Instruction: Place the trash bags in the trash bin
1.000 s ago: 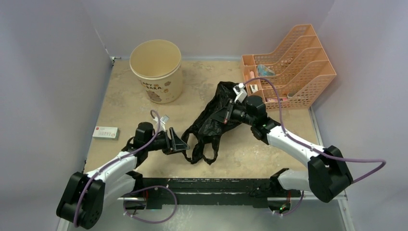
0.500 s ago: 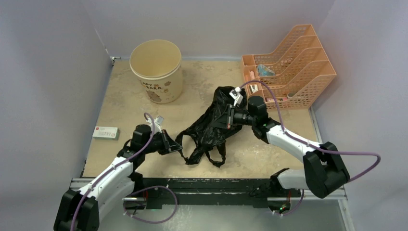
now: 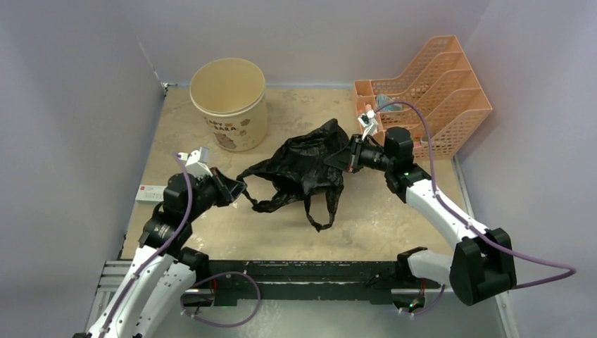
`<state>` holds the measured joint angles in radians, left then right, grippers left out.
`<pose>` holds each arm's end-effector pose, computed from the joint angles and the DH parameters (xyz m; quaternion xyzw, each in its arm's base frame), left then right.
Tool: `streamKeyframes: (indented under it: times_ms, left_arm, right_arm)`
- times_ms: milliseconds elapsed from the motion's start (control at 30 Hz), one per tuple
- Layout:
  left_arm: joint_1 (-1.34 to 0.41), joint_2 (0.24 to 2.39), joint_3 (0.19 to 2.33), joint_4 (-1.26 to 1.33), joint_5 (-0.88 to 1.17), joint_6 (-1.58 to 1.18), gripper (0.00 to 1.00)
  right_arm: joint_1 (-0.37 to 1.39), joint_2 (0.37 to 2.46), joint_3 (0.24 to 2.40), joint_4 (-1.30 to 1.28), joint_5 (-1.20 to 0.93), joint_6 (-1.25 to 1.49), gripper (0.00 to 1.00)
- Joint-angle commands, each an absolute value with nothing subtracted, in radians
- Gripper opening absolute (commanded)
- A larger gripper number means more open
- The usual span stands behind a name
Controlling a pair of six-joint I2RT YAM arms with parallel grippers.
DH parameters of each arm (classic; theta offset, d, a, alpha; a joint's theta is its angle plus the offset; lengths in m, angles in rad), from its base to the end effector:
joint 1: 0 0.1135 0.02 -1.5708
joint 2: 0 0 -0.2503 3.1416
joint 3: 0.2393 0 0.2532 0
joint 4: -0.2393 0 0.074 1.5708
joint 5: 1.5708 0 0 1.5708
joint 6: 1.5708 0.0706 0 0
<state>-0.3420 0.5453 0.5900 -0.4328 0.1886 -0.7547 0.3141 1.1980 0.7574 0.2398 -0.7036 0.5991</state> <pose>0.1668 -0.0734 0.2600 -0.1180 0.8197 -0.3560 0.4329 0.2733 0.1368 0.2705 -0.1125 0.7506 0.5014 0.4154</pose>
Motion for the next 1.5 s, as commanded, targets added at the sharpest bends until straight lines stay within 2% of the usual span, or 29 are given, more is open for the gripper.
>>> streamKeyframes:
  times_ms: [0,200,300,400,500,567,633,733,767,800,833,967,1133,1200,1333,1400,1467]
  left_arm:
    - [-0.344,0.496,0.615,-0.399,0.256,-0.666,0.0]
    - [-0.344,0.42,0.682,-0.344,0.34,-0.623,0.0]
    - [-0.344,0.382,0.714,-0.314,0.361,-0.597,0.0]
    - [-0.344,0.389,0.739,-0.301,0.409,-0.558,0.0]
    - [-0.344,0.42,0.728,-0.308,0.421,-0.549,0.0]
    - [-0.344,0.448,0.697,-0.3,0.442,-0.564,0.0]
    - [-0.344,0.494,0.645,-0.278,0.482,-0.599,0.0]
    - [-0.346,0.583,0.523,-0.141,0.606,-0.699,0.0]
    - [-0.351,0.597,0.489,-0.078,0.638,-0.725,0.0]
    - [-0.357,0.603,0.467,-0.037,0.646,-0.735,0.0]
    - [-0.362,0.612,0.459,-0.021,0.647,-0.728,0.0]
    - [-0.367,0.674,0.509,-0.097,0.672,-0.64,0.0]
    - [-0.371,0.748,0.521,-0.107,0.731,-0.608,0.0]
    - [-0.377,0.754,0.506,-0.092,0.724,-0.624,0.0]
    - [-0.382,0.728,0.471,-0.071,0.699,-0.658,0.0]
    - [-0.381,0.715,0.461,-0.071,0.693,-0.668,0.0]
    - [-0.382,0.708,0.459,-0.086,0.684,-0.668,0.0]
  right_arm:
    - [0.32,1.126,0.794,0.452,-0.881,0.6,0.01]
    - [0.324,1.087,0.914,0.393,-1.038,0.517,0.02]
    - [0.325,1.032,0.89,0.379,-1.018,0.466,0.04]
    - [0.324,1.017,0.794,0.526,-1.035,0.542,0.07]
    - [0.323,1.07,0.772,0.448,-0.915,0.502,0.12]
    - [0.324,1.135,0.778,0.301,-0.709,0.482,0.2]
    - [0.318,1.214,0.812,0.054,-0.521,0.5,0.22]
    - [0.317,1.211,0.791,-0.034,-0.484,0.507,0.33]
    - [0.317,1.163,0.758,-0.015,-0.47,0.535,0.43]
    - [0.316,1.101,0.729,-0.014,-0.441,0.572,0.56]
    - [0.316,1.042,0.708,-0.025,-0.389,0.609,0.63]
    - [0.316,0.862,0.707,-0.08,-0.215,0.64,0.71]
    - [0.326,0.878,0.725,-0.053,-0.455,0.536,0.71]
    - [0.381,0.914,0.726,-0.039,-0.502,0.515,0.69]
    - [0.616,0.983,0.738,-0.055,-0.294,0.506,0.7]
    - [0.64,1.028,0.737,-0.102,-0.087,0.582,0.7]
    - [0.645,1.043,0.714,-0.102,-0.014,0.635,0.7]
